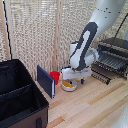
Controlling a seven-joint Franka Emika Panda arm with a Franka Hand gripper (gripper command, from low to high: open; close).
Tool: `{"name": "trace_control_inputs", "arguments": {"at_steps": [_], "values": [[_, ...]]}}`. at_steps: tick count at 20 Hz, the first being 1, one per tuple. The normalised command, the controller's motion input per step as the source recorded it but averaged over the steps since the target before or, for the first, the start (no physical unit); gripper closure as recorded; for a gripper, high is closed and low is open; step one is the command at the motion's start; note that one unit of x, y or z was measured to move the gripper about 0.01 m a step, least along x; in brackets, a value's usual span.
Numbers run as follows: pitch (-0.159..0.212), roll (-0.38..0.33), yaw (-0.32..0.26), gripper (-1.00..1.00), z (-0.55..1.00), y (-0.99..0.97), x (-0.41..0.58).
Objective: Gently stretch your hand towards the oven tray's handle, obtaining a firm grip, and draw it cautiously out of the oven. Transition your grip to the hot dog bowl, gingerly seizing the edge, and elevate it from the surface. Hover the bowl over the tray, delicately lower it, and temper your grip, establishing the bowl's equilibrium.
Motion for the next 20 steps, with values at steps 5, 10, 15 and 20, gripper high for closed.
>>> {"name": "trace_control_inputs", "arguments": {"at_steps": [5, 10, 15, 20], "values": [[-0.005, 0.0, -0.003, 1.0, 0.0, 0.01, 0.0], [-0.067, -0.01, -0.01, 1.0, 0.0, 0.04, -0.003], [-0.084, -0.027, 0.007, 1.0, 0.03, 0.11, -0.025], [-0.082, 0.0, -0.002, 1.0, 0.28, 0.02, 0.0]]}}
